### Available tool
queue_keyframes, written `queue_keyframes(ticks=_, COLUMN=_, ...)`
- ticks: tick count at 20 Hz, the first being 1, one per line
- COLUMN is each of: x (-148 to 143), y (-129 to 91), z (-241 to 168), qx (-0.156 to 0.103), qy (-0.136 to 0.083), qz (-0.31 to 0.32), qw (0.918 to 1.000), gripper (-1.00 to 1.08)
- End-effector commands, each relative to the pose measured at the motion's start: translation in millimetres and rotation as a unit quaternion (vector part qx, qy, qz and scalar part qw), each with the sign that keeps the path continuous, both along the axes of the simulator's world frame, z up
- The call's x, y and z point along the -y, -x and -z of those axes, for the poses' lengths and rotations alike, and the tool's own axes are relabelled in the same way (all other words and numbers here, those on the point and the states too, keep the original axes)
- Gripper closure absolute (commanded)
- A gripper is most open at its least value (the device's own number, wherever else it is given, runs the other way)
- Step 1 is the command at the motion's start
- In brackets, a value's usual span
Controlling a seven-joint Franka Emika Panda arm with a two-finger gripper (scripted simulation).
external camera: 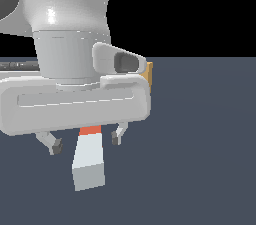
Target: Insert the peg into the horizontal hole in a box.
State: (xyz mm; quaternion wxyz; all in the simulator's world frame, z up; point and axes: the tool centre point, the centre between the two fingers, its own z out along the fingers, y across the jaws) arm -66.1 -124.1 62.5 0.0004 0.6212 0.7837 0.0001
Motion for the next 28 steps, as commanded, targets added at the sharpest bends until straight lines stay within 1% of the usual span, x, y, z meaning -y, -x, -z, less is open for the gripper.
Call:
queue_keyframes(ticks=1, x=0.0, y=0.7, z=10.6, qx=-0.001, qy=0.0, qz=0.0, qw=1.0, gripper=-0.92)
queue_keyframes(ticks=6, x=-0.1, y=0.8, z=33.2, qx=0.0, qy=0.0, qz=-0.001, qw=1.0, gripper=-0.92)
queue_keyframes(ticks=11, x=0.3, y=0.0, z=40.1, qx=0.0, qy=0.0, qz=-0.001, qw=1.0, gripper=-0.92)
queue_keyframes(ticks=12, x=0.3, y=0.0, z=40.1, qx=0.0, qy=0.0, qz=-0.001, qw=1.0, gripper=1.08)
queue_keyframes(ticks=23, x=-0.4, y=-0.2, z=39.6, qx=0.0, qy=0.0, qz=-0.001, qw=1.0, gripper=1.08)
queue_keyframes(ticks=28, x=-7.2, y=1.1, z=37.6, qx=0.0, qy=0.0, qz=0.006, qw=1.0, gripper=1.08)
